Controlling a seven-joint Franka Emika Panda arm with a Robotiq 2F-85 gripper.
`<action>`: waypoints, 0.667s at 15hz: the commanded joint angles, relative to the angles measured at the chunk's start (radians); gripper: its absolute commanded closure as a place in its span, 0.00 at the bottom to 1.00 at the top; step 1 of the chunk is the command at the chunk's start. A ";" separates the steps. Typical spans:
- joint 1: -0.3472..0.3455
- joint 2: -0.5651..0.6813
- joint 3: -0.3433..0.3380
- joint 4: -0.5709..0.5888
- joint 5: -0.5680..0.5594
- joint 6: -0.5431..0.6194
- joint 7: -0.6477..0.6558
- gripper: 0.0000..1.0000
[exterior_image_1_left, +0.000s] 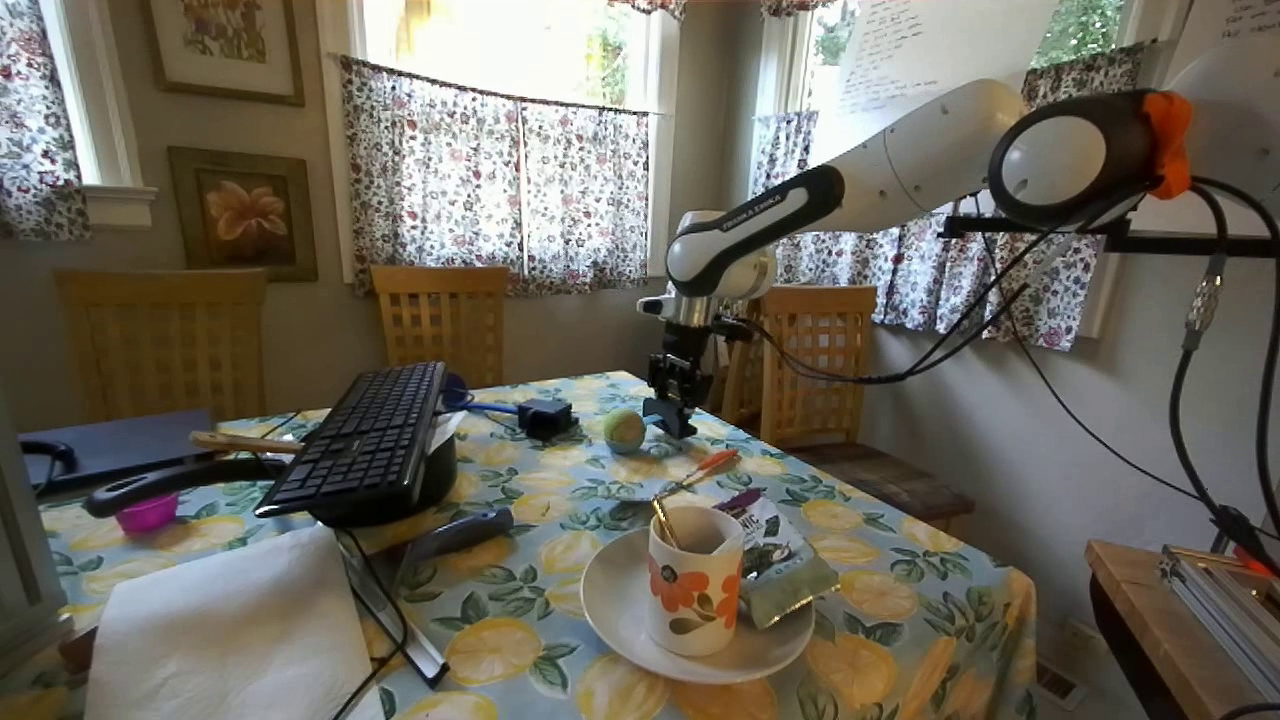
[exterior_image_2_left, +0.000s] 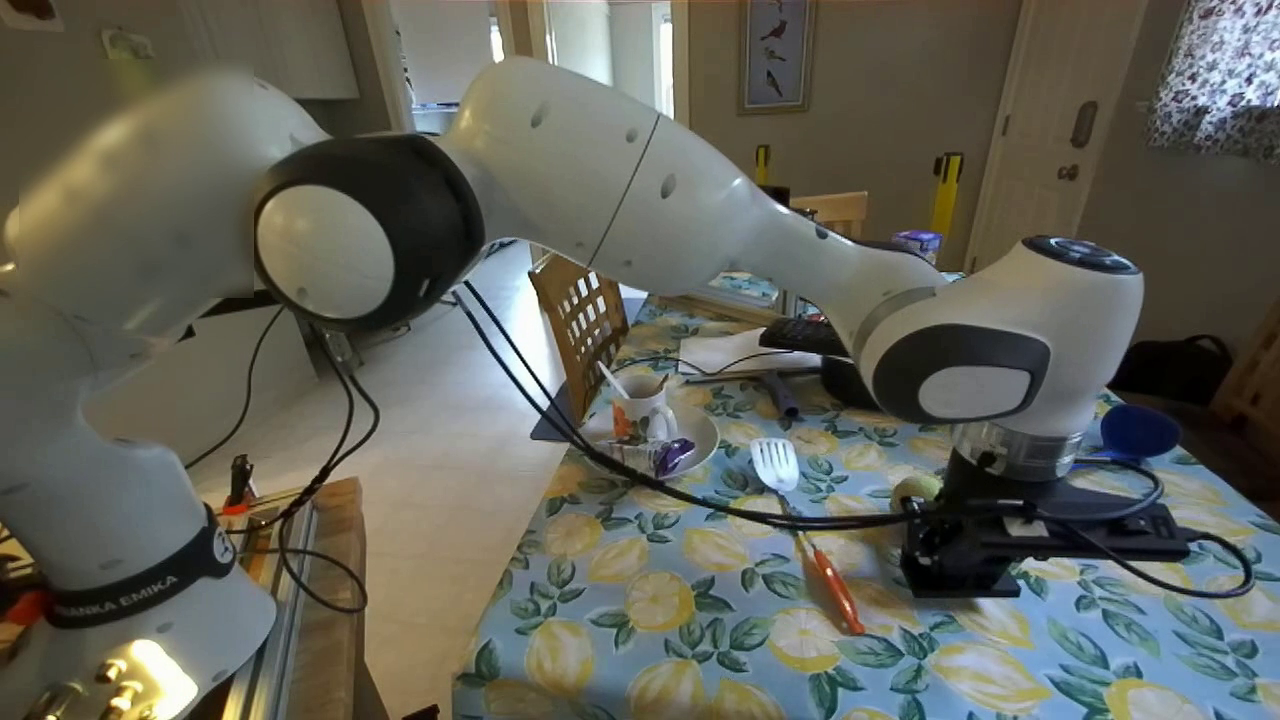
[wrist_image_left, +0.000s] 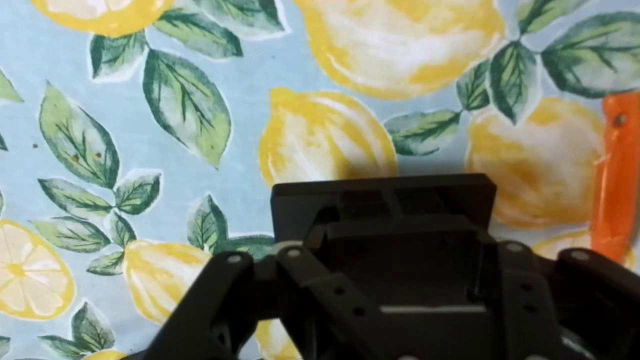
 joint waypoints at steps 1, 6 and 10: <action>-0.048 0.025 0.044 0.036 0.015 0.000 -0.147 0.66; -0.080 0.047 0.084 0.052 0.023 -0.017 -0.249 0.66; -0.065 0.057 0.067 0.051 0.004 0.007 -0.221 0.66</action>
